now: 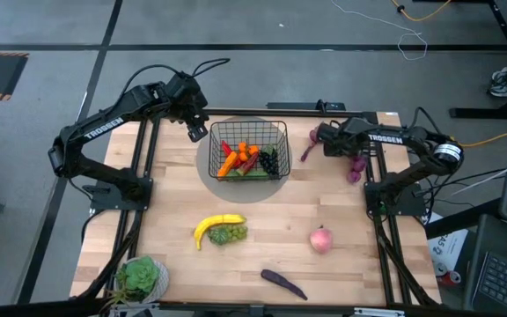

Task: Build produce basket
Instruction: Put the purple garlic into the wire basket

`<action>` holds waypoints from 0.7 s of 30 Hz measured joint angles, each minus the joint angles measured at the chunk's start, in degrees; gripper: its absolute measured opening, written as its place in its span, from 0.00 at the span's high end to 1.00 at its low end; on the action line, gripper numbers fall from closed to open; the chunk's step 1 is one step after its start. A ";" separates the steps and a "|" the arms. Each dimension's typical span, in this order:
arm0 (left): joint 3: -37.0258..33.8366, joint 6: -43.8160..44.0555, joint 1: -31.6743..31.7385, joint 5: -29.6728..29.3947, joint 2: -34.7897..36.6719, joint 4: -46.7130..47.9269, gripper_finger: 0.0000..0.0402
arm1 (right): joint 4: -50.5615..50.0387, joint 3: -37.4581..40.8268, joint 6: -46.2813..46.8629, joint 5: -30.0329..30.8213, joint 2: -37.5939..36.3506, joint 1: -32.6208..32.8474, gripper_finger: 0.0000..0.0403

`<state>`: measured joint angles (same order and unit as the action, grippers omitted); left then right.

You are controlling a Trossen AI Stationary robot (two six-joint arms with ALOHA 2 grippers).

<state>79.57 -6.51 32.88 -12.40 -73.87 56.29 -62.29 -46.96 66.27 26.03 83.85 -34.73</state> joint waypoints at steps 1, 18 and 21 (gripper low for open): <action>0.00 0.23 -0.01 0.00 0.00 0.00 0.48 | 1.46 0.50 -0.97 -0.76 0.00 -0.72 0.29; 0.00 0.45 -0.01 0.00 0.00 0.02 0.48 | 11.79 4.66 -6.85 -7.33 -0.02 -4.54 0.49; 0.00 0.44 -0.01 -0.02 0.00 0.02 0.48 | 11.79 4.66 -7.59 -7.49 -0.02 -4.54 0.57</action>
<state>79.57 -6.08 32.88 -12.42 -73.87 56.31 -50.50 -42.30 58.68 18.54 83.83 -39.27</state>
